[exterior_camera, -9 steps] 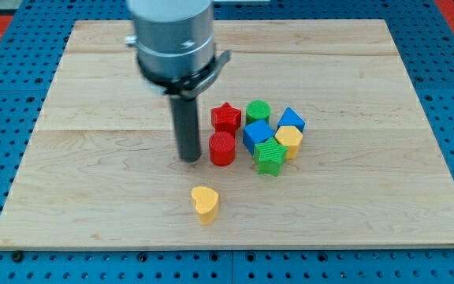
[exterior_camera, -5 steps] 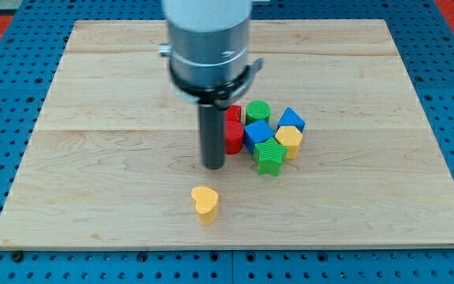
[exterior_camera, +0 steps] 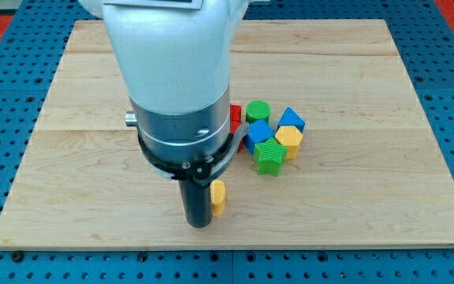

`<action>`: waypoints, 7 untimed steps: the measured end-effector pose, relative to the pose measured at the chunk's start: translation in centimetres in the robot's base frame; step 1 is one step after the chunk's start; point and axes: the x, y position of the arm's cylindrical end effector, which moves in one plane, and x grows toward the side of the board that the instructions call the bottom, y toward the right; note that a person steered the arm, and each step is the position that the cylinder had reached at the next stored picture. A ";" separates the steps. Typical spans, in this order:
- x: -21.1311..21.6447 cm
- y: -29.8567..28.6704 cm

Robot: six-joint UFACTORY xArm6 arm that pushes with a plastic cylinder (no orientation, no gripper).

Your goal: Slide the yellow heart to the group of blocks

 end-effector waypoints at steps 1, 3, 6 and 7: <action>-1.4 0.7; -4.8 3.9; -7.3 4.4; -7.0 4.4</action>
